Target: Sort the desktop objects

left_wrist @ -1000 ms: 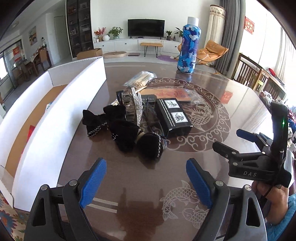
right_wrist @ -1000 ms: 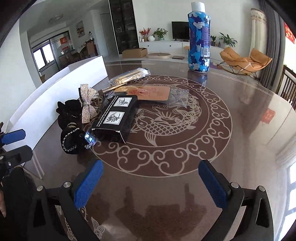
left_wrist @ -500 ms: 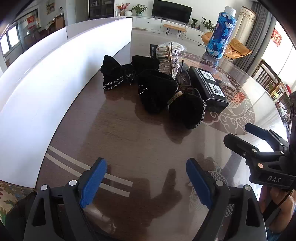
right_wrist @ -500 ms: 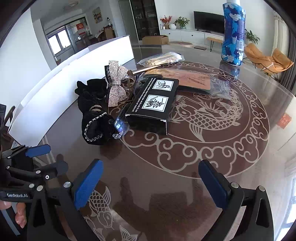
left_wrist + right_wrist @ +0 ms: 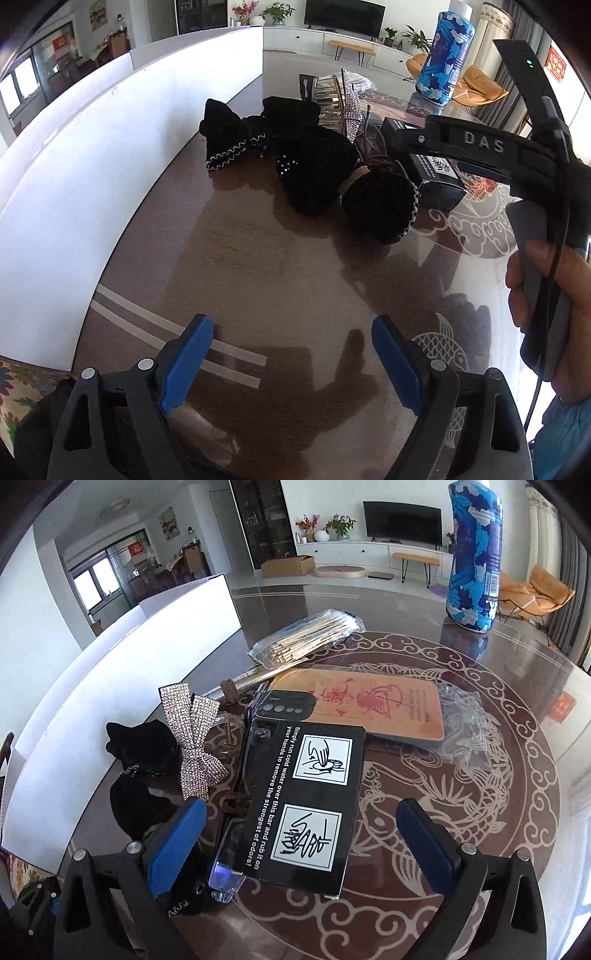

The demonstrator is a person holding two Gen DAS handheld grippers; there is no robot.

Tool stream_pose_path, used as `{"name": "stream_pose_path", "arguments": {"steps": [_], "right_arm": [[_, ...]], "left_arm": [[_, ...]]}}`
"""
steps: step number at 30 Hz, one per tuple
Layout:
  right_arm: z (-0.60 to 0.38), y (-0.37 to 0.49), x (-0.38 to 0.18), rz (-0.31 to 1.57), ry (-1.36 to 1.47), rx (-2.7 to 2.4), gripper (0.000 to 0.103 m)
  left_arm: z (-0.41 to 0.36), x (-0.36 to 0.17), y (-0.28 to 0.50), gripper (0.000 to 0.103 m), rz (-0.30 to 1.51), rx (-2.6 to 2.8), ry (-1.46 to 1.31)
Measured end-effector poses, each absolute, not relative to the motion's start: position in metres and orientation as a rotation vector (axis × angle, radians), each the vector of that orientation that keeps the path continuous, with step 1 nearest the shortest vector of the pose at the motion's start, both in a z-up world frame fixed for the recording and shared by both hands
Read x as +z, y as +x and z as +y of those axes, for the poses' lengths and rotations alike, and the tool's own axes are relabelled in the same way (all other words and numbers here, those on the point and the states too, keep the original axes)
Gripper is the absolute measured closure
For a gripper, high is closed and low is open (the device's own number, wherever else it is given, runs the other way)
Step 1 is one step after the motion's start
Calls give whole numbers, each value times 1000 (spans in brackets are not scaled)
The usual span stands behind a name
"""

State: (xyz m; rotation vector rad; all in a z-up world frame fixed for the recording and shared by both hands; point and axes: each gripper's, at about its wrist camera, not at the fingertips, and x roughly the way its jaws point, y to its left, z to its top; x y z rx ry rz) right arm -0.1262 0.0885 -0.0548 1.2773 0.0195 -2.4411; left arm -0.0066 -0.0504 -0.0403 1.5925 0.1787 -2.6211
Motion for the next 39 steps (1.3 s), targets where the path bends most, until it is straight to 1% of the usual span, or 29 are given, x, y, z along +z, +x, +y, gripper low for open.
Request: {"name": "stream_pose_path", "arguments": {"steps": [10, 15, 18, 19, 21, 23, 29, 36, 39], "right_arm": [[89, -140, -75, 16, 1342, -2447, 0], [78, -138, -78, 112, 1329, -2417, 0], [73, -135, -78, 138, 1311, -2420, 0], [74, -135, -79, 134, 1307, -2428, 1], [76, -134, -77, 119, 1291, -2449, 9], [78, -134, -75, 92, 1266, -2444, 23], [88, -132, -71, 80, 1258, -2467, 30], [139, -118, -69, -1, 1269, -2552, 30], [166, -103, -69, 2, 1273, -2597, 30]], "left_arm": [[-50, -40, -10, 15, 173, -2622, 1615], [-49, -42, -12, 15, 166, -2615, 1632], [-49, -43, -12, 15, 163, -2614, 1633], [-49, -43, -12, 15, 163, -2614, 1633], [-48, -43, -12, 15, 163, -2614, 1633], [-49, -43, -12, 15, 164, -2614, 1633], [-49, -43, -12, 15, 165, -2614, 1633], [-52, -43, -10, 15, 186, -2618, 1631], [-52, -43, -10, 15, 180, -2616, 1632]]}}
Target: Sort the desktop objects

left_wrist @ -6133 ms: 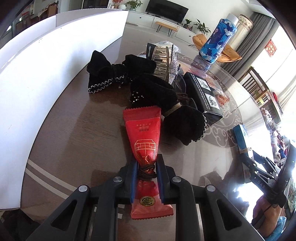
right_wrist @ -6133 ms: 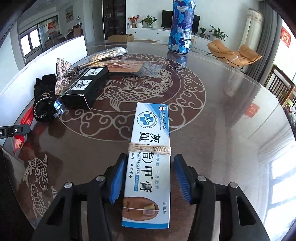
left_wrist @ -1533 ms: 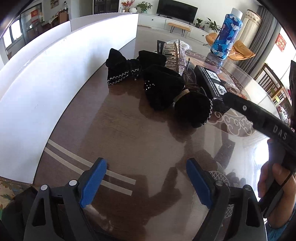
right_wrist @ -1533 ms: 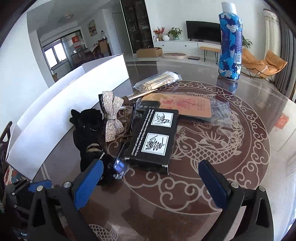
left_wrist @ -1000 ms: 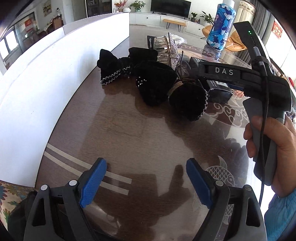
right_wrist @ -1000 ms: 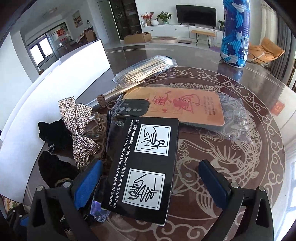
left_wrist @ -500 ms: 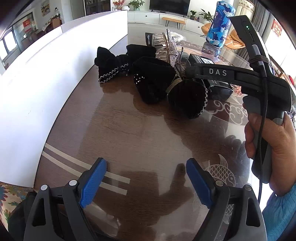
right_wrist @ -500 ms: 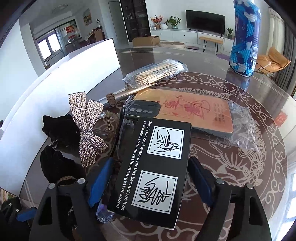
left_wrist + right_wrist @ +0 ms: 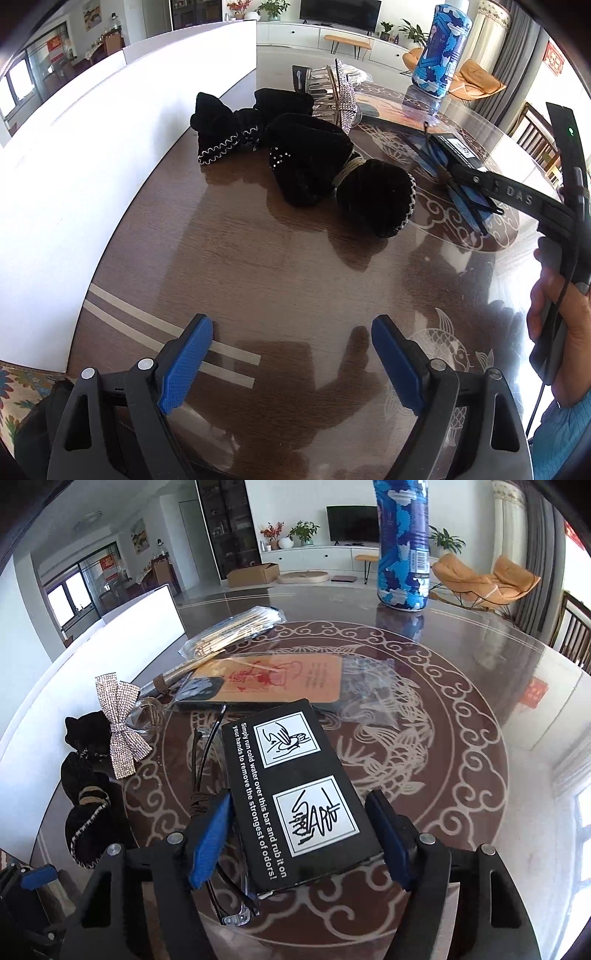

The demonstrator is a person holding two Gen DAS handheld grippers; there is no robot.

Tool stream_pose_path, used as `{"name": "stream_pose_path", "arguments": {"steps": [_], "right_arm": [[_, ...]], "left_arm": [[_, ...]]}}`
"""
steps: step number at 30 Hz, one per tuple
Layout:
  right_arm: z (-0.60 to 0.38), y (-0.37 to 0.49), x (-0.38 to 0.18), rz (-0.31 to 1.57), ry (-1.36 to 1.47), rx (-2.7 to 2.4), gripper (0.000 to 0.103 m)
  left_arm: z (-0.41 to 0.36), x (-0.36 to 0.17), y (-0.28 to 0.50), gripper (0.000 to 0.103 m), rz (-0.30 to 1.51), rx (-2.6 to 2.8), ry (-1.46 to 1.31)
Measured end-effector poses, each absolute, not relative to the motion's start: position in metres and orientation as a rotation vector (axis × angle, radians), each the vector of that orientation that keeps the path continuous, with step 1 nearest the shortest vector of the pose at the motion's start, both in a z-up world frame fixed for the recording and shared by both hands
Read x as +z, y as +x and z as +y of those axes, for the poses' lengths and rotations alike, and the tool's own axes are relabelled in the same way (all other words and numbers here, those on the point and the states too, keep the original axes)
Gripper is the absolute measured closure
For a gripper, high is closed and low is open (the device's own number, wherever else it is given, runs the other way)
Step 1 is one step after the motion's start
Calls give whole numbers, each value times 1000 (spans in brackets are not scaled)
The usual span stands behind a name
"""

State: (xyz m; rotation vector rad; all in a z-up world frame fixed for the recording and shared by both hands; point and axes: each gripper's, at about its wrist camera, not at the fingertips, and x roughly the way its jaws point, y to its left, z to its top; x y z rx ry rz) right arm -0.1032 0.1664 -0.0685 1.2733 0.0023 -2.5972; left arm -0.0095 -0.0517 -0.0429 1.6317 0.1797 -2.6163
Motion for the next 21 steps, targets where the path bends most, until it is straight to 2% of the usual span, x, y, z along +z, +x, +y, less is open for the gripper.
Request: {"name": "stream_pose_path", "arguments": {"steps": [7, 11, 14, 21], "right_arm": [[217, -61, -67, -3, 1273, -2674, 29], [224, -49, -71, 38, 1271, -2690, 8], [224, -49, -73, 50, 1267, -2671, 8], [222, -50, -76, 52, 1282, -2636, 4]], "left_arm": [[-61, -42, -8, 15, 287, -2632, 1620], [-59, -42, -9, 15, 267, -2623, 1623], [-61, -41, -11, 15, 291, -2614, 1628], [-82, -37, -27, 15, 660, -2597, 1572]]}}
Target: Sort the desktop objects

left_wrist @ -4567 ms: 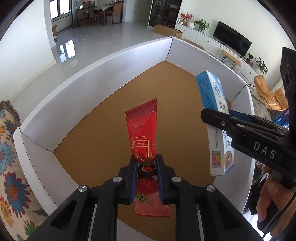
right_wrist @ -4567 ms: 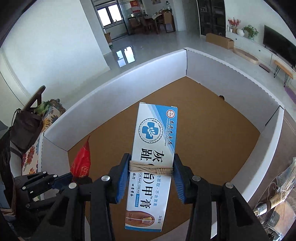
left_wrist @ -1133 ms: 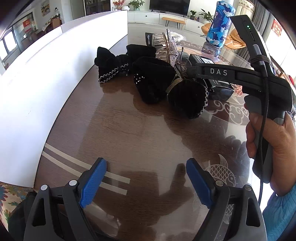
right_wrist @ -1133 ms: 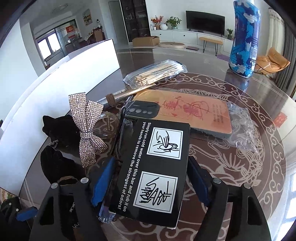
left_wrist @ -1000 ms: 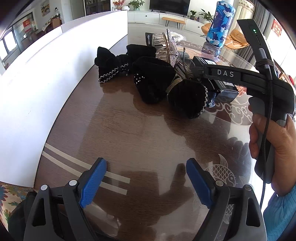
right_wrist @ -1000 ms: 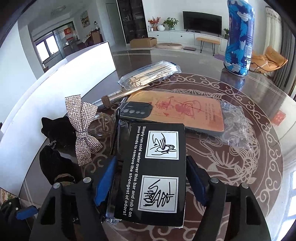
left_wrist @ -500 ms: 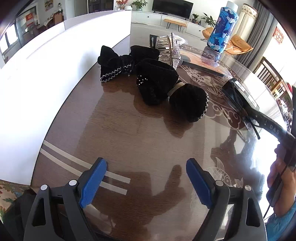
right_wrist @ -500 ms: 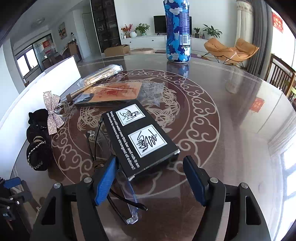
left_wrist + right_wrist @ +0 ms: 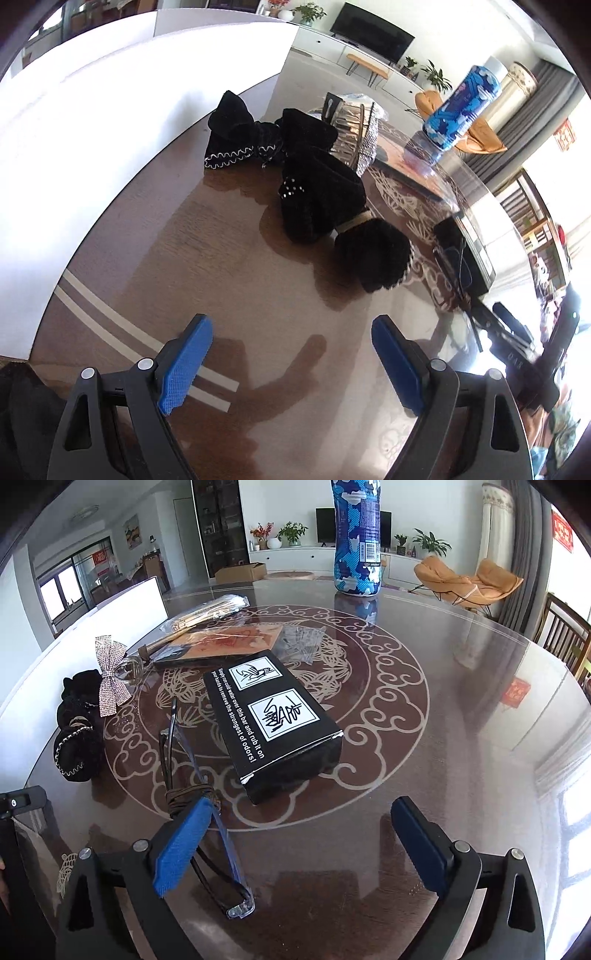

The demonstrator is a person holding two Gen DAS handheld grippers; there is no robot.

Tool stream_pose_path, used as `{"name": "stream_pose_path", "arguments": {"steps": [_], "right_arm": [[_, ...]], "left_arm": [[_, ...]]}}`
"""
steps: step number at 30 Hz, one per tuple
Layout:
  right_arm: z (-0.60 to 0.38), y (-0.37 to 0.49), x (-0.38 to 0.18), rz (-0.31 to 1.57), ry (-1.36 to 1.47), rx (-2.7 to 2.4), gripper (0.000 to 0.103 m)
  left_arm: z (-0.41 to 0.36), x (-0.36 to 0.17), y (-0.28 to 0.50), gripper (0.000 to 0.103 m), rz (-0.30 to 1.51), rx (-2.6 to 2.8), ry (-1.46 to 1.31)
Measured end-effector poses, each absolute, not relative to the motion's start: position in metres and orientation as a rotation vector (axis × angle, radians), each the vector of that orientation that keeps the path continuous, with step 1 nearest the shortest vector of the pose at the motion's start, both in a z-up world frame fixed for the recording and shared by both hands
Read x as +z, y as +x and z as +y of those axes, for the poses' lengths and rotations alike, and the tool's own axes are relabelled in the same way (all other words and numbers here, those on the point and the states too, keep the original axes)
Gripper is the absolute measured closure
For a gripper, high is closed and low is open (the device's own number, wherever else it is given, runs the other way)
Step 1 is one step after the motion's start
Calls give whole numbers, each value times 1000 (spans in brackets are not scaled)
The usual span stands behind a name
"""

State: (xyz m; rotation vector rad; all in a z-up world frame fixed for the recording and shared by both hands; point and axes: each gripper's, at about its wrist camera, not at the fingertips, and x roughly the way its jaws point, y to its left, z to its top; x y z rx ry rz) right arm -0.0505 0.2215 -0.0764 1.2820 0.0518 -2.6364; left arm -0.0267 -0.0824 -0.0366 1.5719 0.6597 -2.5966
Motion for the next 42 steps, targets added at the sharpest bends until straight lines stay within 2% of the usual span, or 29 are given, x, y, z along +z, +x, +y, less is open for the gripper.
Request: {"name": "stream_pose_path", "arguments": {"steps": [3, 5, 11, 13, 14, 17, 21, 25, 29, 34, 38, 40, 42], "right_arm": [[223, -52, -78, 36, 1299, -2636, 3], [224, -52, -77, 27, 1297, -2637, 3], [220, -42, -67, 43, 1189, -2653, 3], [217, -38, -64, 63, 1156, -2654, 3], [216, -37, -63, 70, 1144, -2651, 3], [215, -36, -62, 66, 1125, -2630, 3], [216, -41, -65, 19, 1136, -2561, 3], [214, -45, -70, 15, 1176, -2529, 3], [208, -46, -74, 56, 1203, -2519, 3], [203, -44, -73, 106, 1192, -2521, 3], [206, -45, -73, 94, 1195, -2527, 3], [212, -46, -73, 55, 1202, -2534, 3], [216, -49, -74, 17, 1215, -2532, 3]], "left_arm": [[-78, -36, -48, 15, 784, -2564, 1558], [-68, -35, -63, 15, 787, -2552, 1542], [-46, -39, -105, 14, 484, -2509, 1485], [-48, -39, -108, 14, 434, -2542, 1486], [-51, -39, -106, 16, 423, -2571, 1493], [-62, -37, -88, 42, 278, -2630, 1547], [-77, -34, -54, 45, 137, -2628, 1711], [-82, -22, -29, 44, 229, -2714, 1752], [-71, -4, -45, 23, 355, -2800, 1593], [-75, -8, -98, 23, 443, -2576, 1348], [-81, -29, -121, 20, 471, -2453, 1359], [-83, -28, -119, 23, 489, -2492, 1347], [-87, -29, -111, 46, 517, -2579, 1349]]}}
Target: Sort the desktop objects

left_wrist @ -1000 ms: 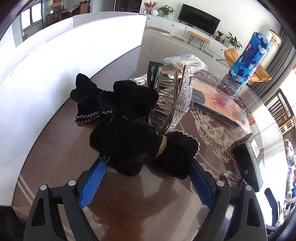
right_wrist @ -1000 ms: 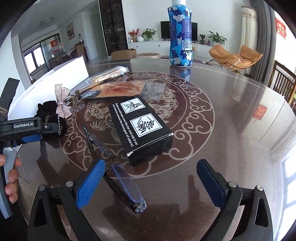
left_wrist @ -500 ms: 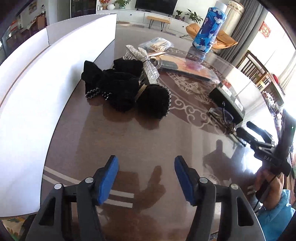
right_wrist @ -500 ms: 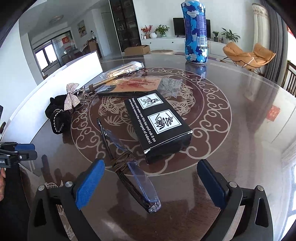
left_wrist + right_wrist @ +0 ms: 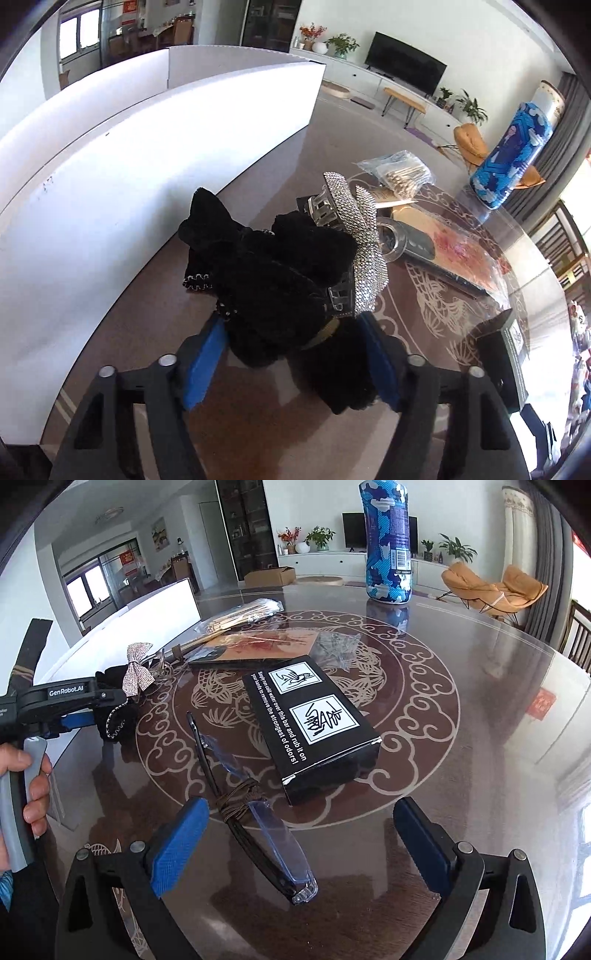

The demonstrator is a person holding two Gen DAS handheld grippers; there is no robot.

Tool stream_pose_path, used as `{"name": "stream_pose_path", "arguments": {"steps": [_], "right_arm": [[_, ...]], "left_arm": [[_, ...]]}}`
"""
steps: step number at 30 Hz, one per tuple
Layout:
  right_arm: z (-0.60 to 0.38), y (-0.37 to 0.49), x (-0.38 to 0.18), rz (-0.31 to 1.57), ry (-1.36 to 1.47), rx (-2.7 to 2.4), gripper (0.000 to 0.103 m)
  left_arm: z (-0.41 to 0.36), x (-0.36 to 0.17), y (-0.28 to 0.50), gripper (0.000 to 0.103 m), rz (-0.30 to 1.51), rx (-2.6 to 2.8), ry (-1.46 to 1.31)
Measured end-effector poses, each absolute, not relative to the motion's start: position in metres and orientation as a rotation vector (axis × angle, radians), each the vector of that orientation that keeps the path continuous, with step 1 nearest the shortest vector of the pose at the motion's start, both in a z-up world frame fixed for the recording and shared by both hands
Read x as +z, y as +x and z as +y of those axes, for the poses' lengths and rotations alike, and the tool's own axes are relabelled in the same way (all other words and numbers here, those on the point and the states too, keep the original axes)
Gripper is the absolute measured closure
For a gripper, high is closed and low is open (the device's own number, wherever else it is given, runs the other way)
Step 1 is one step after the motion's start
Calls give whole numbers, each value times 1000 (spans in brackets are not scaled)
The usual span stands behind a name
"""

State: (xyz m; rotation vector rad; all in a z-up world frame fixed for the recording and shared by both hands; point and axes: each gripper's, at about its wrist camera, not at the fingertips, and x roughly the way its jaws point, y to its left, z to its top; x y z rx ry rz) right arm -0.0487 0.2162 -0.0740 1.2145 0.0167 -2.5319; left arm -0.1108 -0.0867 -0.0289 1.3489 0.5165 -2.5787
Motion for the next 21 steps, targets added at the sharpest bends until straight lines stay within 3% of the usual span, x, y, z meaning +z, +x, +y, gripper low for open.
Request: {"name": "stream_pose_path", "arguments": {"steps": [3, 8, 11, 15, 21], "right_arm": [[217, -51, -76, 4, 1230, -2526, 3], [209, -49, -75, 52, 1222, -2517, 3], [207, -48, -75, 58, 1204, -2493, 3], [206, -46, -74, -4, 1156, -2358, 3], [189, -38, -77, 156, 1176, -2223, 2]], "left_arm": [[-90, -27, -90, 62, 427, -2698, 1414], [-94, -24, -53, 62, 358, -2904, 1743], [-101, -12, -40, 56, 343, -2940, 1688], [-95, -9, -38, 23, 369, -2927, 1647], [-71, -23, -35, 23, 205, -2811, 1679]]}}
